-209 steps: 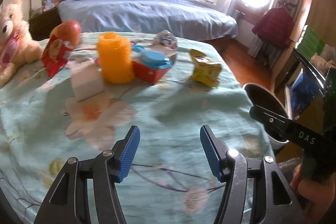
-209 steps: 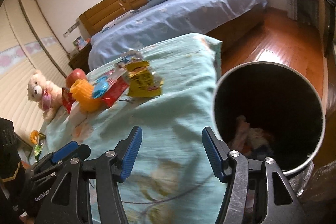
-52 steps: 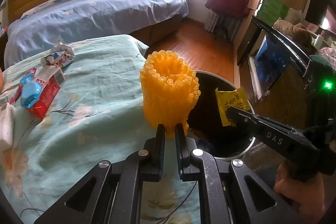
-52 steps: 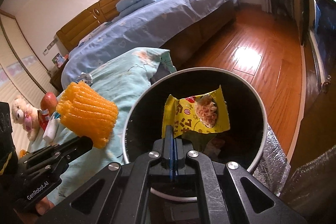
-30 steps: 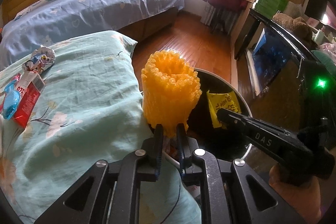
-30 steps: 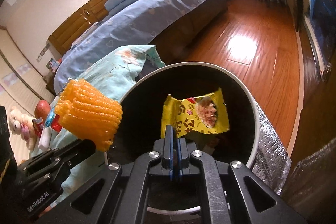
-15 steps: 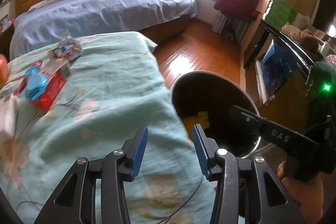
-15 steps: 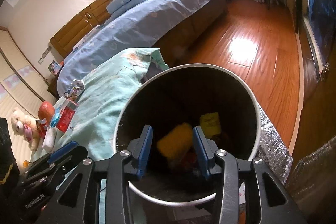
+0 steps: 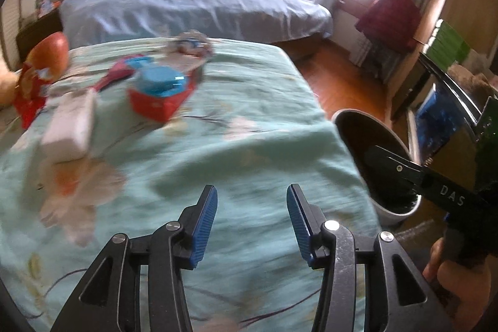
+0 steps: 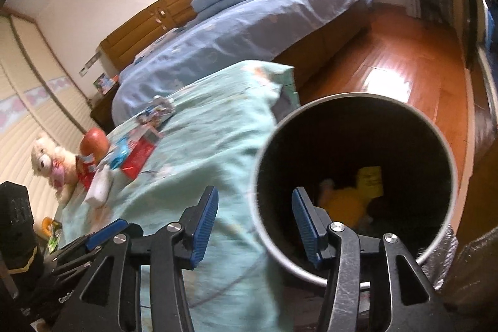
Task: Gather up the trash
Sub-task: 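Move both open tools back over the bed toward the remaining trash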
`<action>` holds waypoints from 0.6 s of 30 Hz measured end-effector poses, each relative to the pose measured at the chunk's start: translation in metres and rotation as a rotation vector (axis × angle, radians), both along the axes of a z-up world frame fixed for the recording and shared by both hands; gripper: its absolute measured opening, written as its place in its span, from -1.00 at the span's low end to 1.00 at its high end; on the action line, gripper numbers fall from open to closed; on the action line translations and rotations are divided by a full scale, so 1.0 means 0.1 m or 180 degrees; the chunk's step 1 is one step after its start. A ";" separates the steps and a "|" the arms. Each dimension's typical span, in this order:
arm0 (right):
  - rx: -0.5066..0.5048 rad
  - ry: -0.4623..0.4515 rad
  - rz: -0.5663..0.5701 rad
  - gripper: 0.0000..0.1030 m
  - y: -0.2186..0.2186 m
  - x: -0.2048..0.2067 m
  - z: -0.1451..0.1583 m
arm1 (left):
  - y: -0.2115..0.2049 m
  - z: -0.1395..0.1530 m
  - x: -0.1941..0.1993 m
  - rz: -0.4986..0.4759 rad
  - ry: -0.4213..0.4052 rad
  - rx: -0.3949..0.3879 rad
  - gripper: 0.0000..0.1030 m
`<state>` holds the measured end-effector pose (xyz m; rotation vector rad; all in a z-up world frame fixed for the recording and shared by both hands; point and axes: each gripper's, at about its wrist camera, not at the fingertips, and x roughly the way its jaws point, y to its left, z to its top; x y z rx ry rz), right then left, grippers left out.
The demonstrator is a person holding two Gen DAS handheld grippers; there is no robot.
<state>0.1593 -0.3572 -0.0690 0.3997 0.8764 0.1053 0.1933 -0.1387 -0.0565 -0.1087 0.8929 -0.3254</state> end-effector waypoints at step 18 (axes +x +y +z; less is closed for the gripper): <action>-0.0026 -0.0027 0.0552 -0.01 0.95 0.18 -0.01 | 0.93 0.07 -0.10 0.0662 -0.0031 0.0044 -0.06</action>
